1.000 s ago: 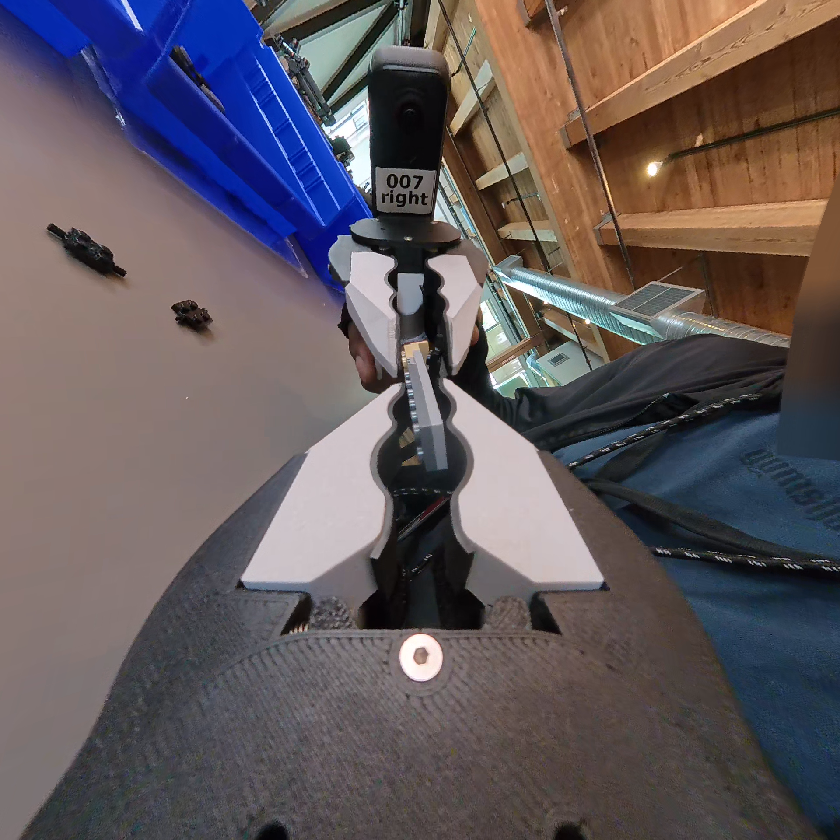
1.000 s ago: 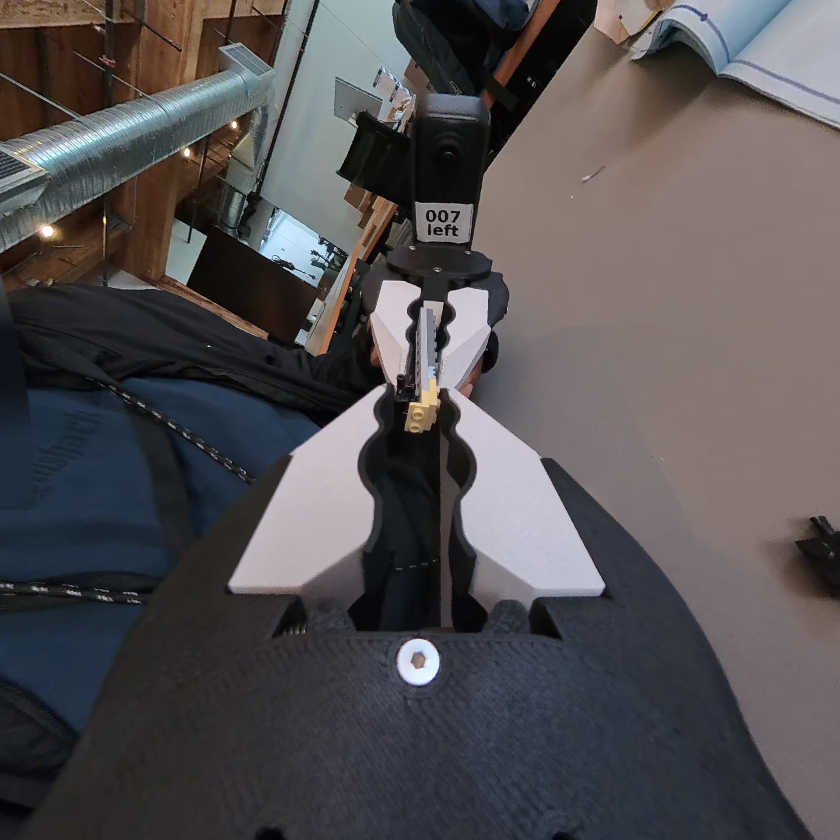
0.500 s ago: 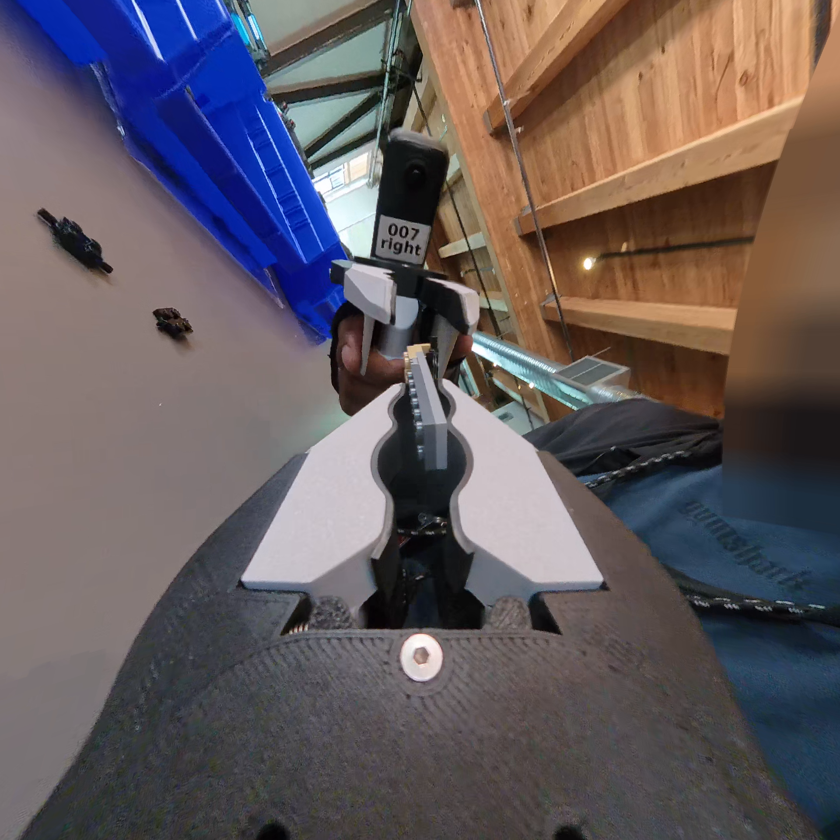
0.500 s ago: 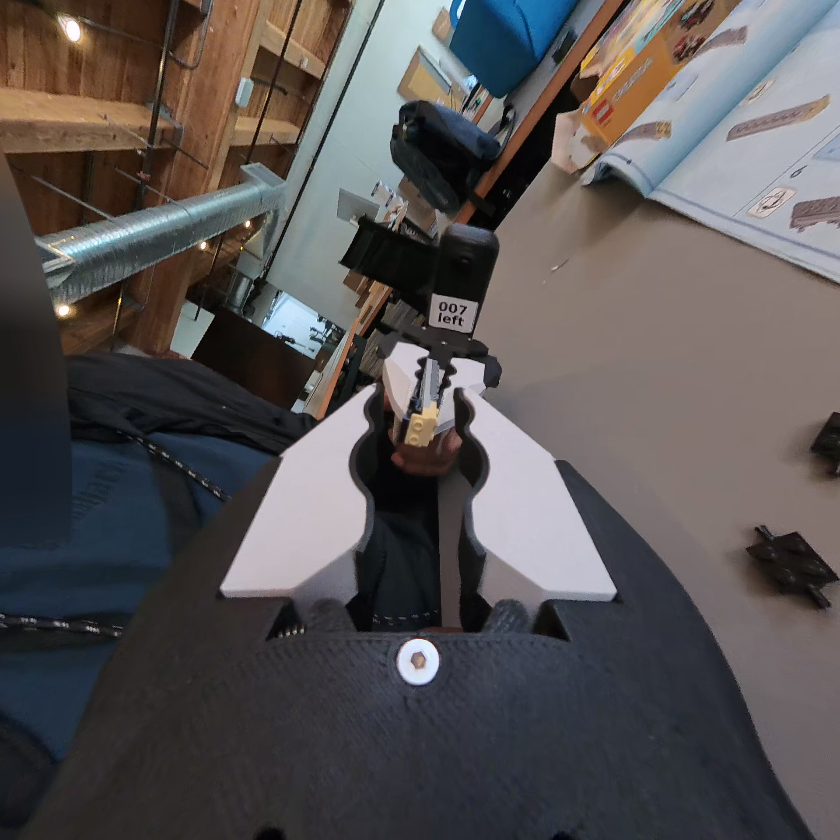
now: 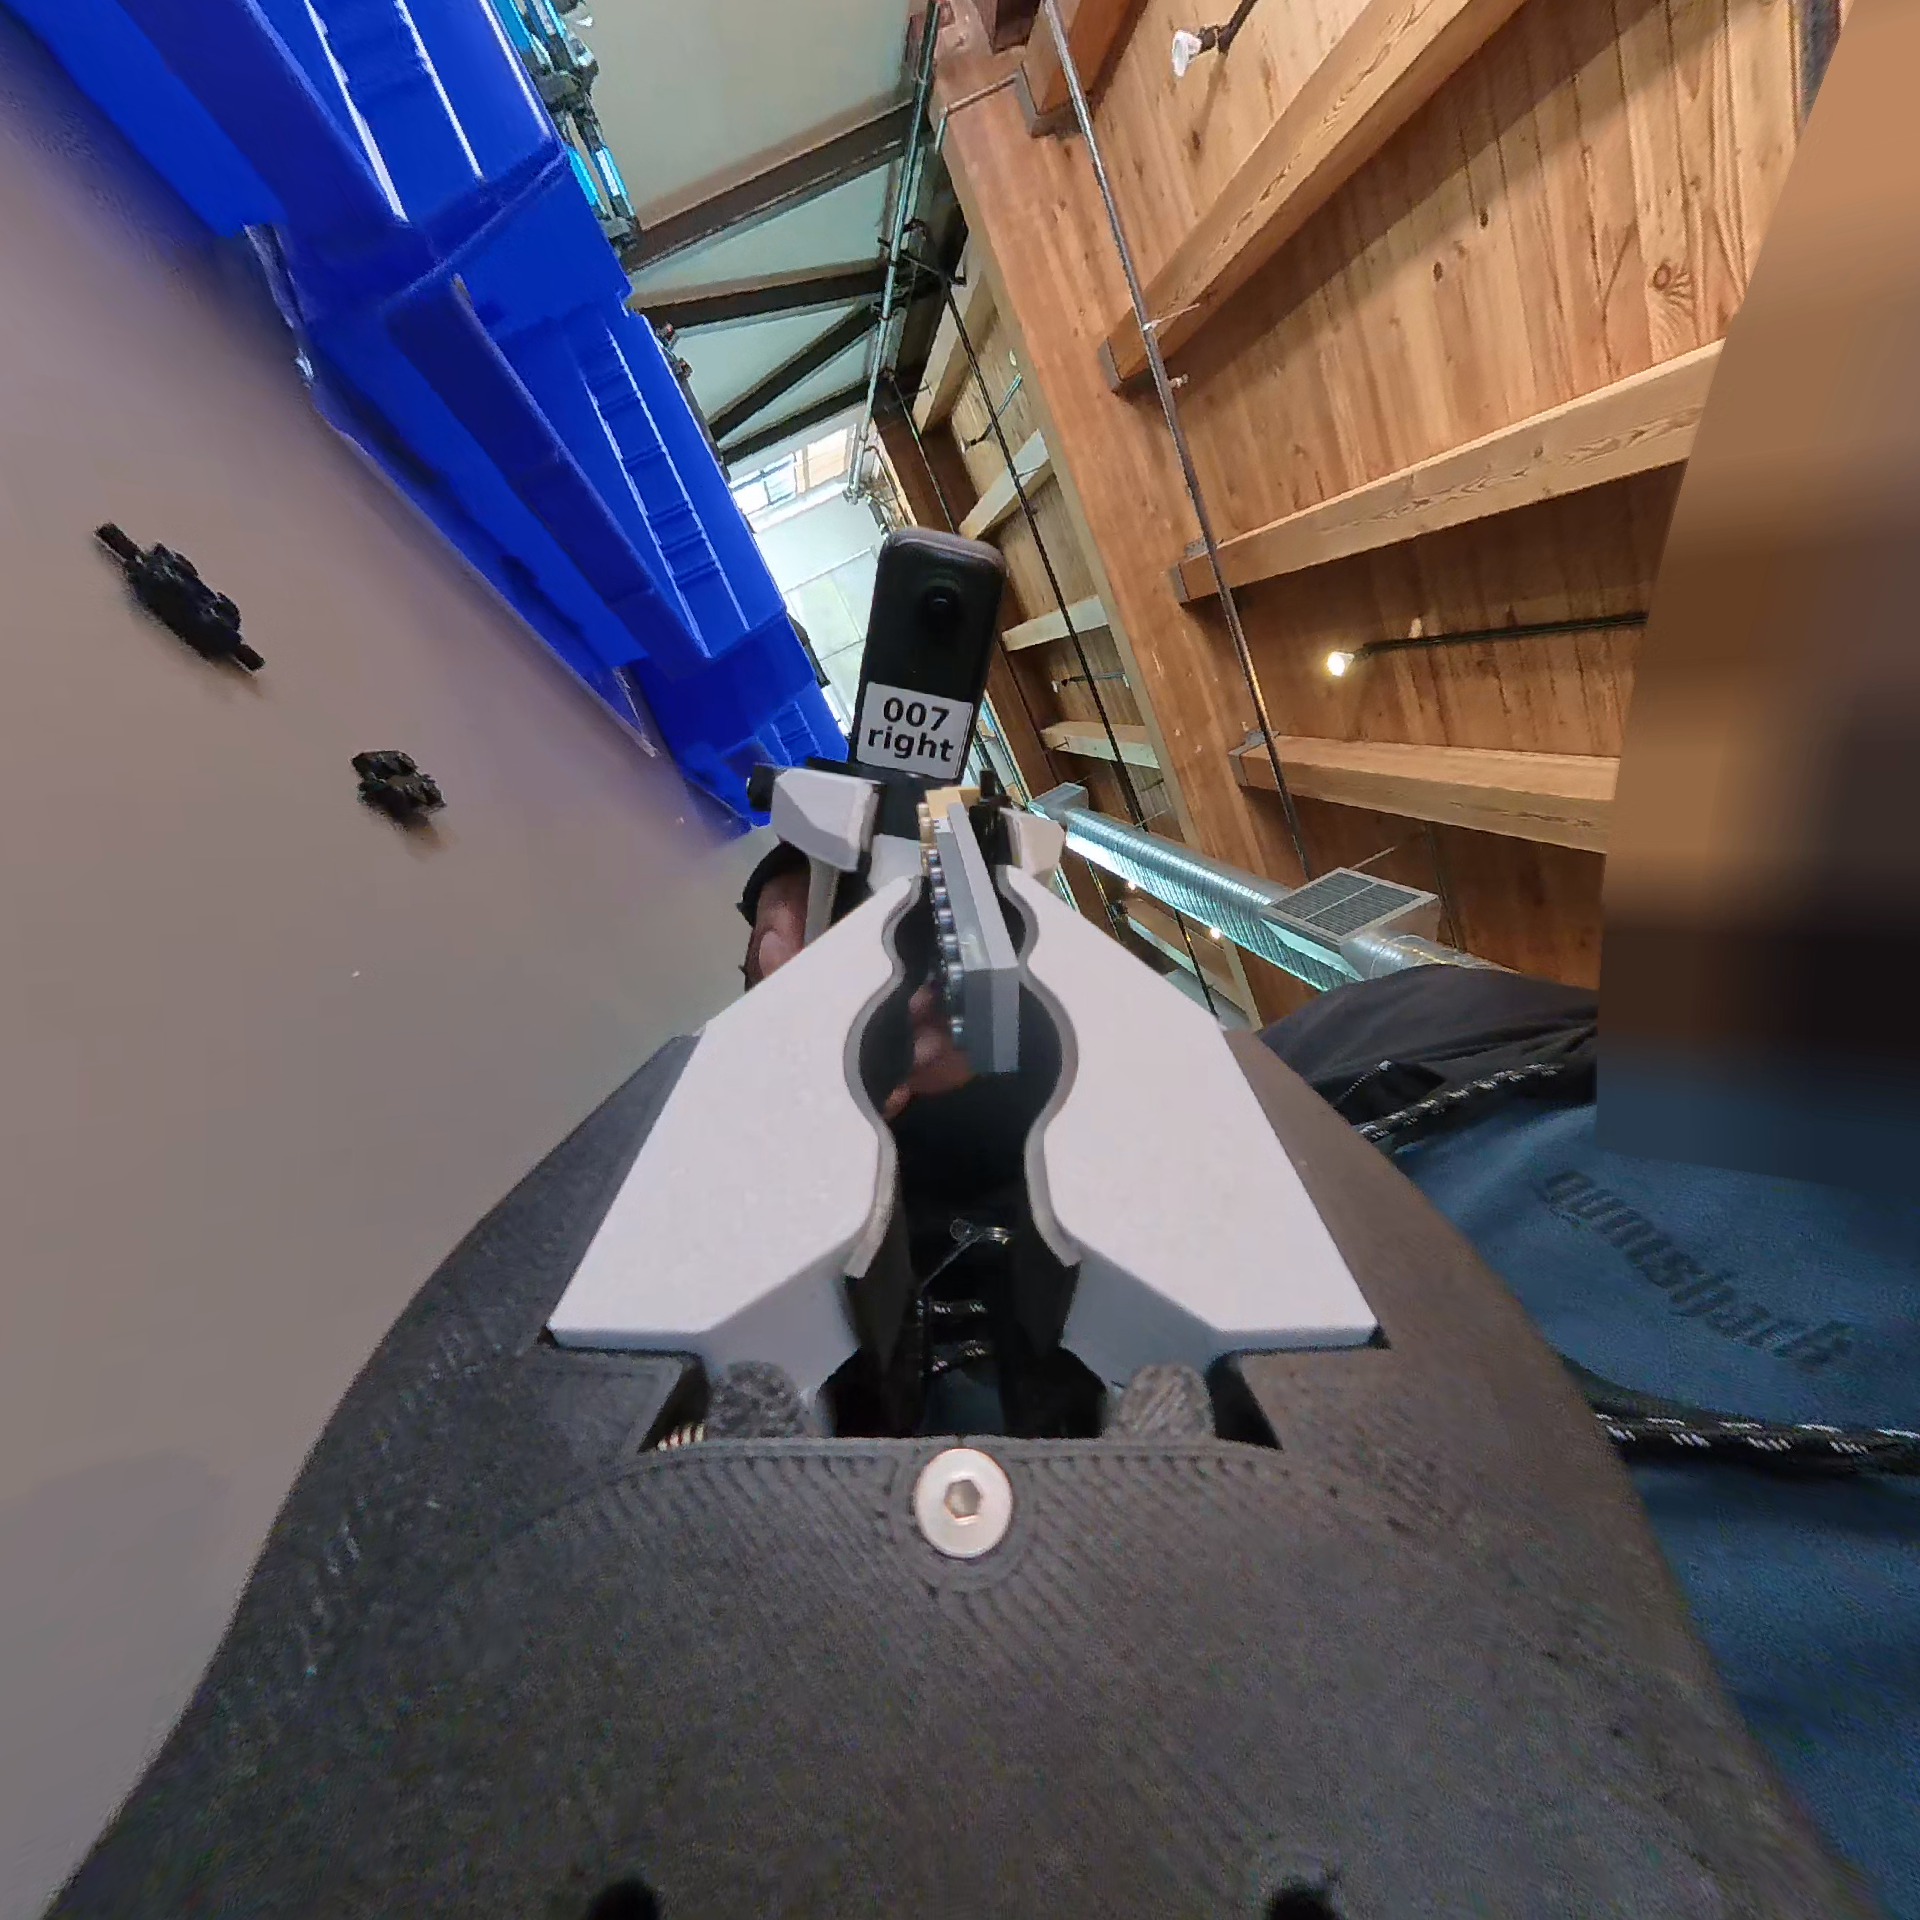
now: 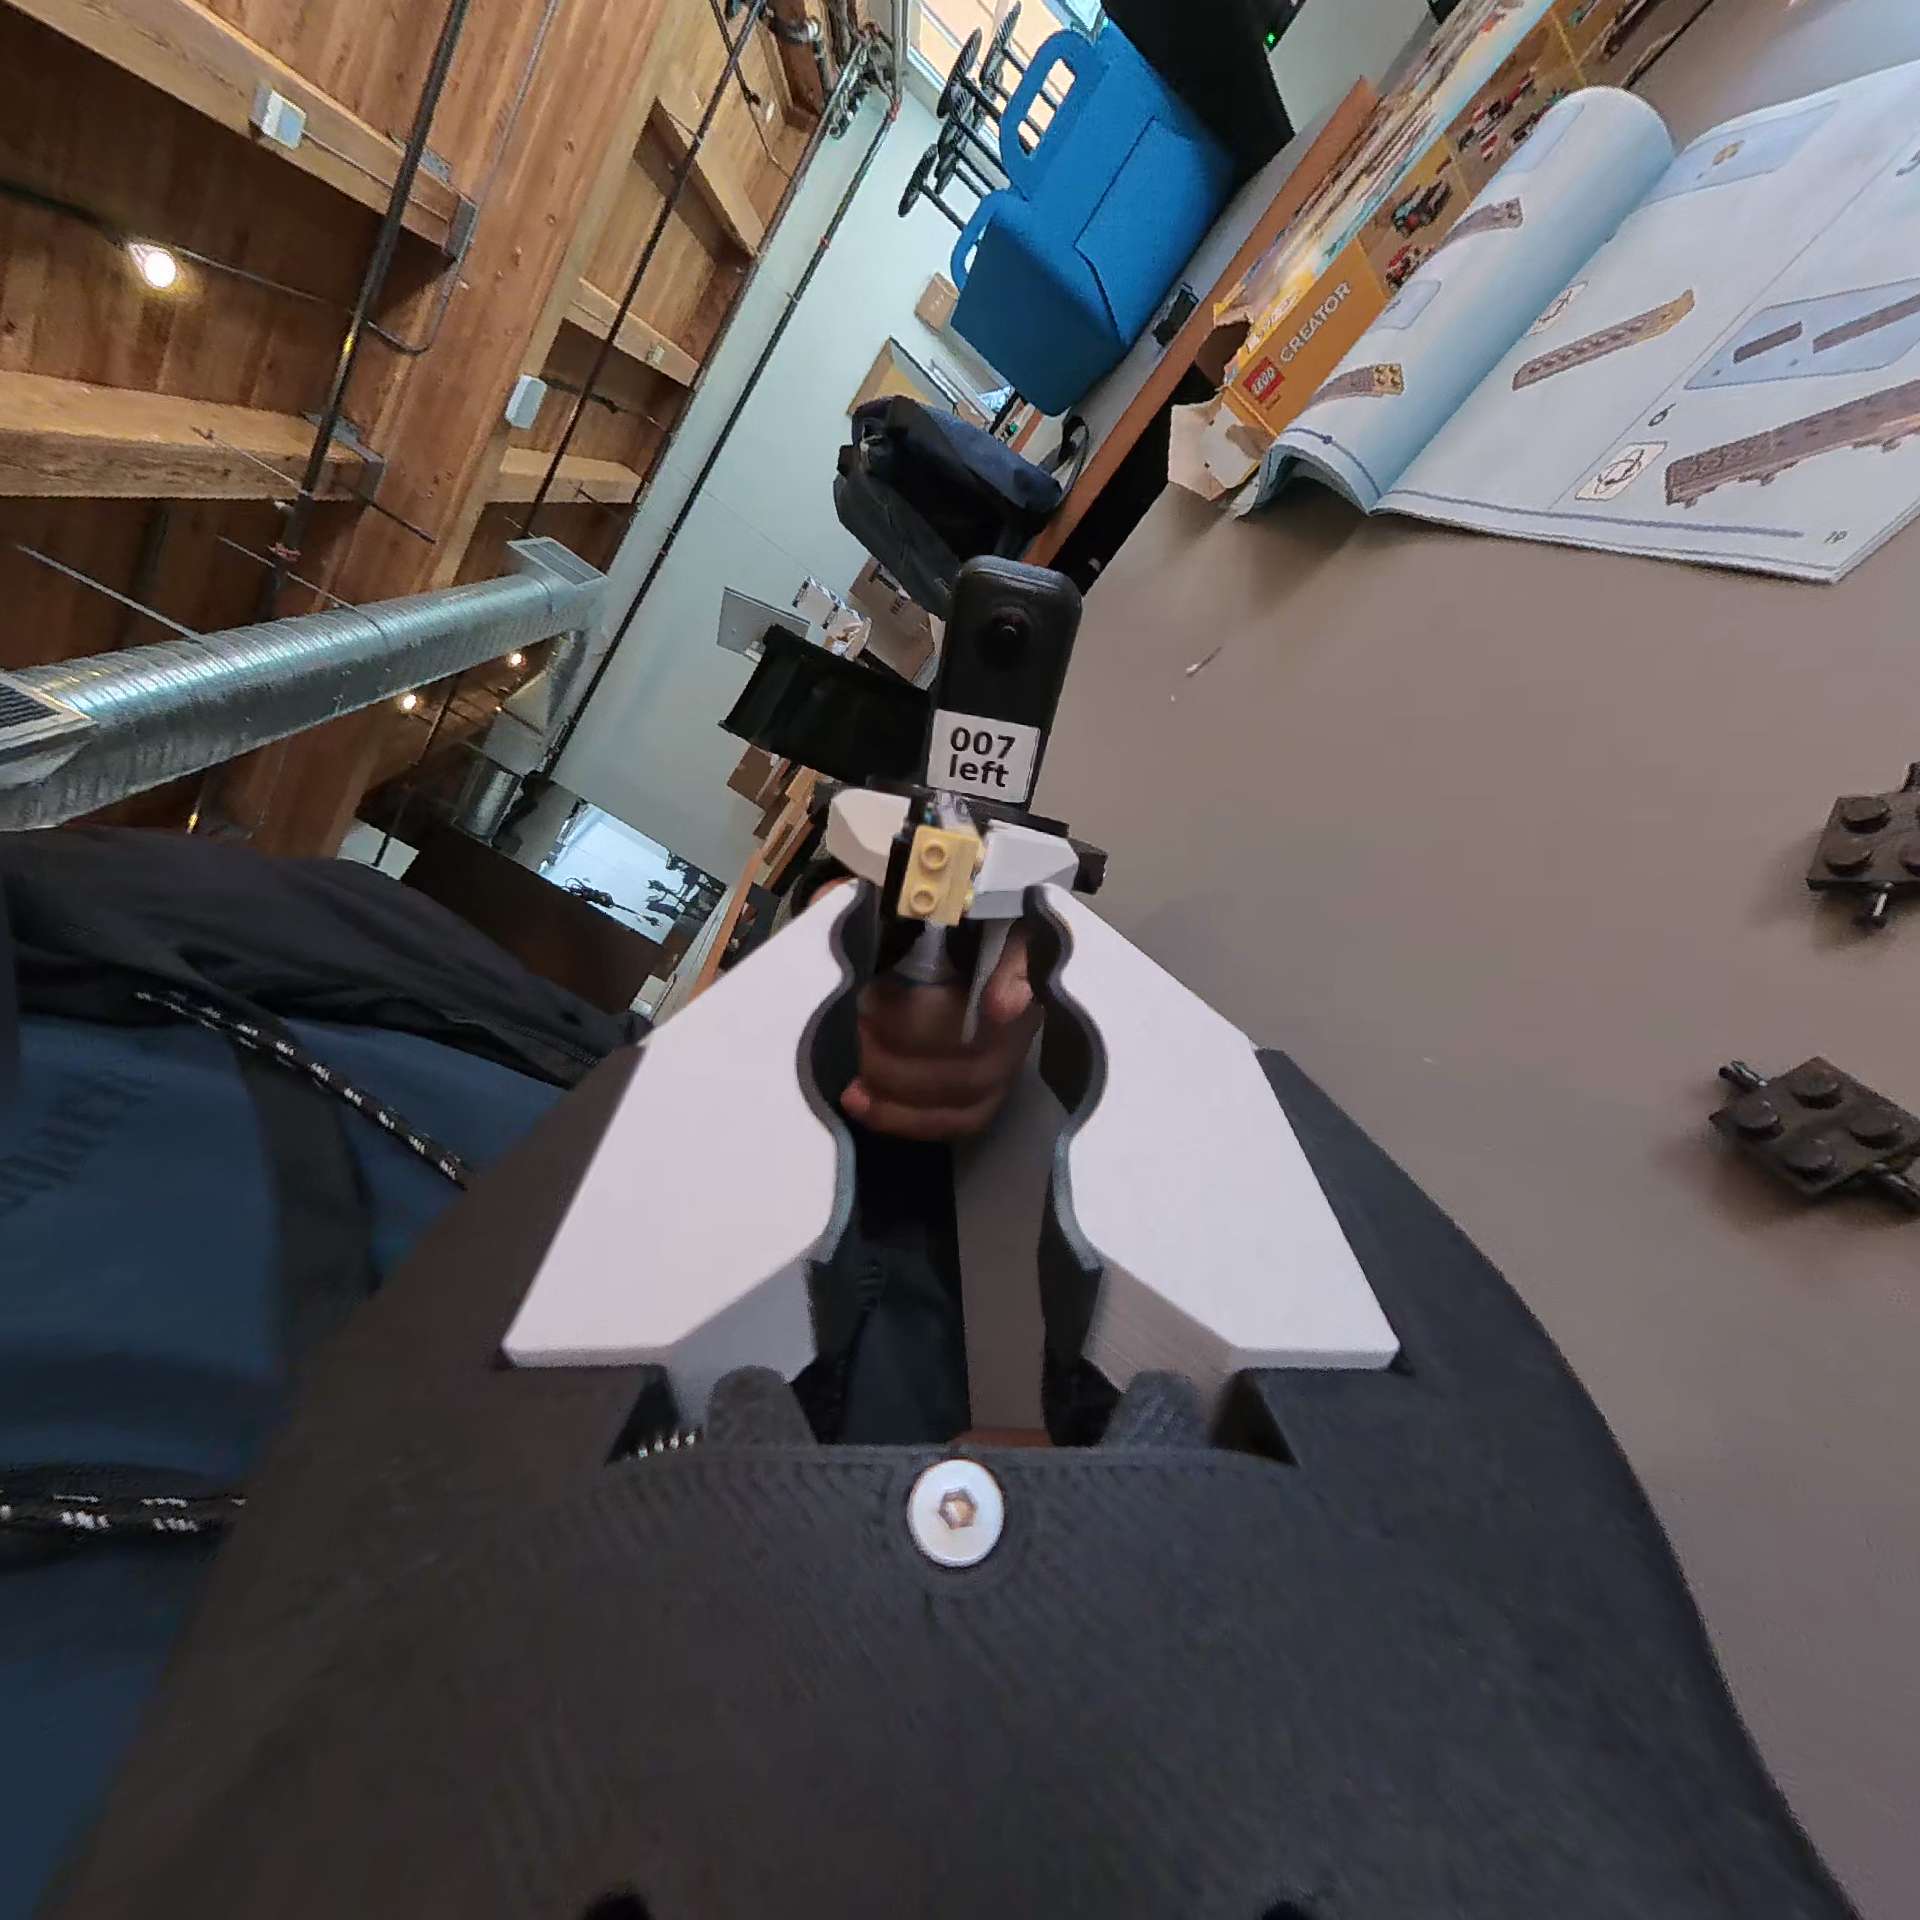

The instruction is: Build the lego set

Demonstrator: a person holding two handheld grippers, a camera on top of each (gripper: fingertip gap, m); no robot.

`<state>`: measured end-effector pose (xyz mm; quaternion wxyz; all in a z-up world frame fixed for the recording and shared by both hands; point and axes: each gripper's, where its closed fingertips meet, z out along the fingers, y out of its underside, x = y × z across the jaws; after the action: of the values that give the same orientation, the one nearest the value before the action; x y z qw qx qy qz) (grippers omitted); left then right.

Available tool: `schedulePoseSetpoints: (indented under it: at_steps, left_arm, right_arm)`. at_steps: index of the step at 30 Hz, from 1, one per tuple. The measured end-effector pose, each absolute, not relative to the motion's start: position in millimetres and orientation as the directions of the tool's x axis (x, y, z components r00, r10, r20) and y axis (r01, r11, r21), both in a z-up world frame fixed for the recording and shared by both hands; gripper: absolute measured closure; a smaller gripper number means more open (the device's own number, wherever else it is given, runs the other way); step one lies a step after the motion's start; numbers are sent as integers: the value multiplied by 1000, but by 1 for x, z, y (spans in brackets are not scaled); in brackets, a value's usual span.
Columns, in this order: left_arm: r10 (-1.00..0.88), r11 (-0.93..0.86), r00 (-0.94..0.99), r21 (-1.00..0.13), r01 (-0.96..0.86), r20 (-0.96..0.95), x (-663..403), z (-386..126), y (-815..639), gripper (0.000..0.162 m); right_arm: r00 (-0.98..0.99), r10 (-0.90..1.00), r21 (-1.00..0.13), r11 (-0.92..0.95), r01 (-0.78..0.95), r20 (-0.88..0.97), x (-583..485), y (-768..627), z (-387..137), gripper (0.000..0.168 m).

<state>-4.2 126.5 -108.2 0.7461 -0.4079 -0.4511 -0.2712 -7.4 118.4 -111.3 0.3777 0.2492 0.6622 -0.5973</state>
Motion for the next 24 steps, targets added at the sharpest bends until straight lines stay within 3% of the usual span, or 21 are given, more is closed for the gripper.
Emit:
schedulePoseSetpoints:
  at_steps: [9, 24]
  left_arm:
    - [-26, 464, 469, -405, 788, 883, 2, -109, 132, 152]
    - [32, 395, 526, -494, 775, 850, 10, -109, 134, 150]
  right_arm:
    - [-569, -177, -595, 191, 781, -803, -1, 124, -110, 155]
    - [-607, -186, -634, 227, 739, -773, 6, 125, -109, 156]
